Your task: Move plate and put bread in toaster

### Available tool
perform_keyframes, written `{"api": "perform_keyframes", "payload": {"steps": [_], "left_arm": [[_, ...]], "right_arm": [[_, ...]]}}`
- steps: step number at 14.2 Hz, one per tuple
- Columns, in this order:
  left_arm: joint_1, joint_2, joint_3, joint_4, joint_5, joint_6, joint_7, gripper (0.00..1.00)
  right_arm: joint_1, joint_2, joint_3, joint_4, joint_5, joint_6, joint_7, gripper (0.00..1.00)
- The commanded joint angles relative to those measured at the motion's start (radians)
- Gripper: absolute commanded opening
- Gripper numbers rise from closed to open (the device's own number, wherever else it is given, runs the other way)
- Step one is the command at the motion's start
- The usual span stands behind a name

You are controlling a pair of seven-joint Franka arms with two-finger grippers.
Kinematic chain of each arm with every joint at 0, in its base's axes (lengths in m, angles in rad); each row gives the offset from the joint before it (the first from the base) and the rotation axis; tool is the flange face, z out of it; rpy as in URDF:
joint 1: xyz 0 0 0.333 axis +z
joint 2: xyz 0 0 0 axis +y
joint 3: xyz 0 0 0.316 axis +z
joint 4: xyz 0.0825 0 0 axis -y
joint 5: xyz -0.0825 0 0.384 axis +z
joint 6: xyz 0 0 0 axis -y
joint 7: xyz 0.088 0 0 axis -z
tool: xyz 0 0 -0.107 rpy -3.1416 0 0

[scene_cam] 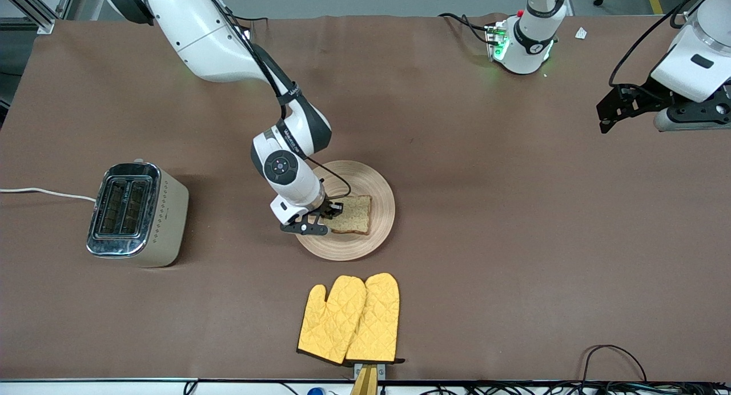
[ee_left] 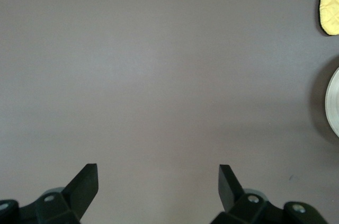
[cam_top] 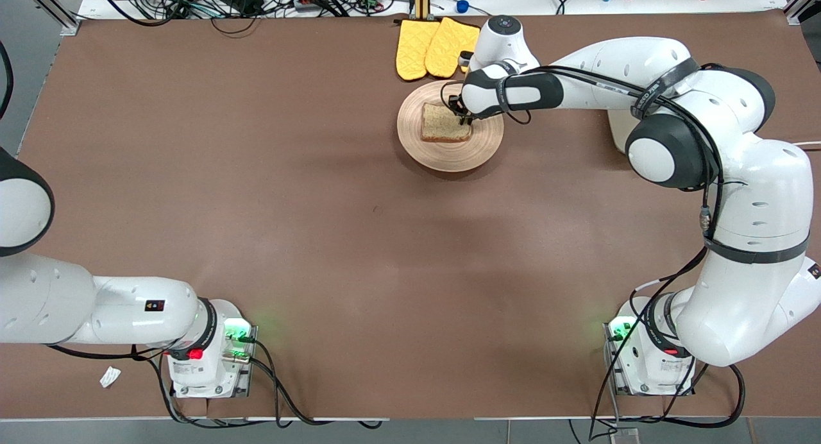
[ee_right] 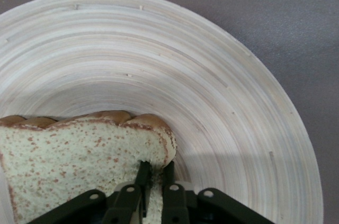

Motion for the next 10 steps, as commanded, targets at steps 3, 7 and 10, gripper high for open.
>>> {"api": "perform_keyframes", "payload": {"steps": [3,7,10], "left_arm": [[0.005,0.005,0.008,-0.003,-0.016,-0.018,0.011,1.0],[0.014,0.018,0.009,0.006,-0.054,-0.018,0.011,1.0],[0.014,0.021,0.009,0.007,-0.057,-0.018,0.011,1.0]], "right_arm": [[0.004,0.002,-0.015,0.009,-0.004,0.003,0.01,0.0],[0.014,-0.071,-0.058,0.022,-0.048,-0.084,0.01,0.0],[0.005,-0.131,-0.064,0.106,-0.136,-0.289,0.009,0.0]]}}
